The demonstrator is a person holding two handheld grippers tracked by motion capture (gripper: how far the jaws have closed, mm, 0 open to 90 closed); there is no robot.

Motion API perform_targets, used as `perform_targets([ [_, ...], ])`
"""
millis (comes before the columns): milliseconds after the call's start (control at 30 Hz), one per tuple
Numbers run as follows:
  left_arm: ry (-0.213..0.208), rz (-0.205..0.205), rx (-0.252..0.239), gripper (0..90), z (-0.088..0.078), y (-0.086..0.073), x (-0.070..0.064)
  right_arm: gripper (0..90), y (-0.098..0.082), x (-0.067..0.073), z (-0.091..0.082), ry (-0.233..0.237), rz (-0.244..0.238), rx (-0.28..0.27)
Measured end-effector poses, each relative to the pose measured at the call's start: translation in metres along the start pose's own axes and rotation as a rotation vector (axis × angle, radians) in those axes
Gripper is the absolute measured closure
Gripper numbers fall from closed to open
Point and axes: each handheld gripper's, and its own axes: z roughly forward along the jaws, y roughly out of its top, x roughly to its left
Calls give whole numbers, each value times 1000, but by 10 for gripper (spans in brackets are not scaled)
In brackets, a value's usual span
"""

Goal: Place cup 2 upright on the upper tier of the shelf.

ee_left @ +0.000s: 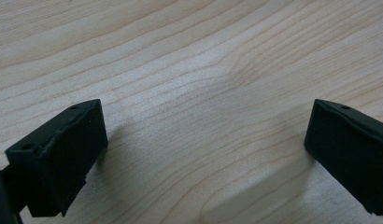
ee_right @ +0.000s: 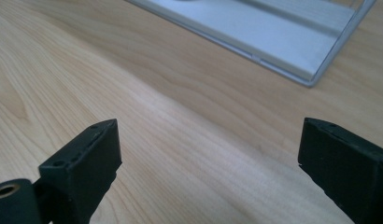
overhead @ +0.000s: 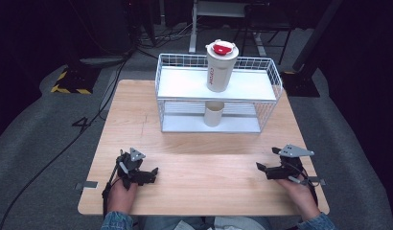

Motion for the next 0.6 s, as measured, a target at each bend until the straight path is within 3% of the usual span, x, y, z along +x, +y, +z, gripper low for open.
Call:
perform_targets([
  [167,0,0,0,0,0,0,0,64,-12,7,11,-13,-20,55],
  [533,0,0,0,0,0,0,0,56,-16,9,18,-29,-9,130],
  [600,0,0,0,0,0,0,0,34,-15,9,20,-10,39,150],
])
